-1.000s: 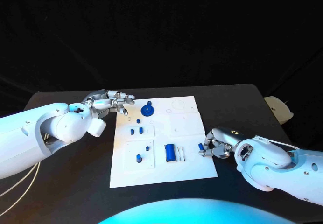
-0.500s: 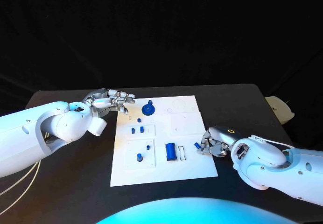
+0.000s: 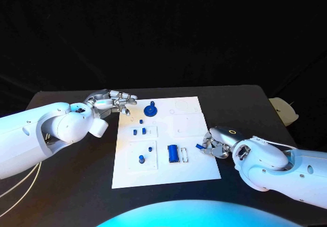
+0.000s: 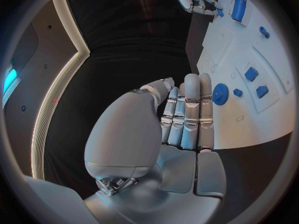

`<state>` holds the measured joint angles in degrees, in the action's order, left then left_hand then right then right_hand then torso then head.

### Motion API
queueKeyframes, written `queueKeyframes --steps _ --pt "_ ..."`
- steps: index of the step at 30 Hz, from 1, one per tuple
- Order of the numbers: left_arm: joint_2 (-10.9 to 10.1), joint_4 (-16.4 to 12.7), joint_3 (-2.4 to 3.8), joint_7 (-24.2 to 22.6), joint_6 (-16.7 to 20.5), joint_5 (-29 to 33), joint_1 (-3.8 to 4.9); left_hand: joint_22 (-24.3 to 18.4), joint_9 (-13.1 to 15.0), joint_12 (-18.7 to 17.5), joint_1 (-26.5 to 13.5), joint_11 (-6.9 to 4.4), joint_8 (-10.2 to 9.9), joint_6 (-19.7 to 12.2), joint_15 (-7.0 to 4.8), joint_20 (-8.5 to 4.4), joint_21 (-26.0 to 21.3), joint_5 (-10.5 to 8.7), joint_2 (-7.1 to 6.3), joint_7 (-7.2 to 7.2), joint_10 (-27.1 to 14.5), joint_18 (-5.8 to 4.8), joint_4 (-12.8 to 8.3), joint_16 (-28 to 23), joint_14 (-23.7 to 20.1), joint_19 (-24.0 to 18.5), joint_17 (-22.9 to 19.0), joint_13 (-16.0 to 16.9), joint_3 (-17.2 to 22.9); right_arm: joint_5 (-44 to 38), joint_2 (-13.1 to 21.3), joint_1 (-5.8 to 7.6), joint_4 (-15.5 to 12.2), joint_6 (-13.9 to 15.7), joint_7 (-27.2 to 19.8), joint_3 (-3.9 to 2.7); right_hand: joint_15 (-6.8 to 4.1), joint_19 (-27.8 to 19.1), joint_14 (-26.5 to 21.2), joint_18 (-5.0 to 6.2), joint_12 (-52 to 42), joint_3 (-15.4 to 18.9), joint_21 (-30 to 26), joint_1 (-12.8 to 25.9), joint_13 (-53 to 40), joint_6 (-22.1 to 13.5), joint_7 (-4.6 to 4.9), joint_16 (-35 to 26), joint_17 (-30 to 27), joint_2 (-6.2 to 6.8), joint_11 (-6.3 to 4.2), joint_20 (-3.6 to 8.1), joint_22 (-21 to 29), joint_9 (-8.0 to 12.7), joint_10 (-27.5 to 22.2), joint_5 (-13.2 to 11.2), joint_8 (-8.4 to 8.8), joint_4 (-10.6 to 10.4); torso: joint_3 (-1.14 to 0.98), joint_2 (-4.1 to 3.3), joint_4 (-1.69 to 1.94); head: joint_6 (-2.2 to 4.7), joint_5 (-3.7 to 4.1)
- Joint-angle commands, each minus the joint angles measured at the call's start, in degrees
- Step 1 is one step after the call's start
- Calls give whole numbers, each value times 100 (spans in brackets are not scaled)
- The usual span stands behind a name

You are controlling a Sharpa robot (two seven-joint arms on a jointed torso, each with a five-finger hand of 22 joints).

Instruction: Assemble the parts on the task board

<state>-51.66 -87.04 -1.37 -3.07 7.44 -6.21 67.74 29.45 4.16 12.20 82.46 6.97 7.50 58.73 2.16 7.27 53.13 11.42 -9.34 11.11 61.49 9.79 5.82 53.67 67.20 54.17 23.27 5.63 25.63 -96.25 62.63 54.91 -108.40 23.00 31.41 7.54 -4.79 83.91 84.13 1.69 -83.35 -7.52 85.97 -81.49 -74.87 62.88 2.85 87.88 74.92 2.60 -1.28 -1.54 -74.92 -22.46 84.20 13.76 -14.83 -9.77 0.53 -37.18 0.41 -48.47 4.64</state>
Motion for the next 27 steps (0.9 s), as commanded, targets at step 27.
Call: queueKeyframes --steps 27 --pt "11 -51 3 8 -68 7 2 -13 1 19 2 7 21 -54 6 12 -26 -6 46 1 -45 81 13 -35 -21 -13 -10 -11 -22 116 6 62 -603 495 203 45 -30 518 481 -111 -55 -1048 117 517 -1113 130 -35 -9 990 321 -39 25 -1432 -116 298 466 -37 247 -8 -7 -9 -12 -13"
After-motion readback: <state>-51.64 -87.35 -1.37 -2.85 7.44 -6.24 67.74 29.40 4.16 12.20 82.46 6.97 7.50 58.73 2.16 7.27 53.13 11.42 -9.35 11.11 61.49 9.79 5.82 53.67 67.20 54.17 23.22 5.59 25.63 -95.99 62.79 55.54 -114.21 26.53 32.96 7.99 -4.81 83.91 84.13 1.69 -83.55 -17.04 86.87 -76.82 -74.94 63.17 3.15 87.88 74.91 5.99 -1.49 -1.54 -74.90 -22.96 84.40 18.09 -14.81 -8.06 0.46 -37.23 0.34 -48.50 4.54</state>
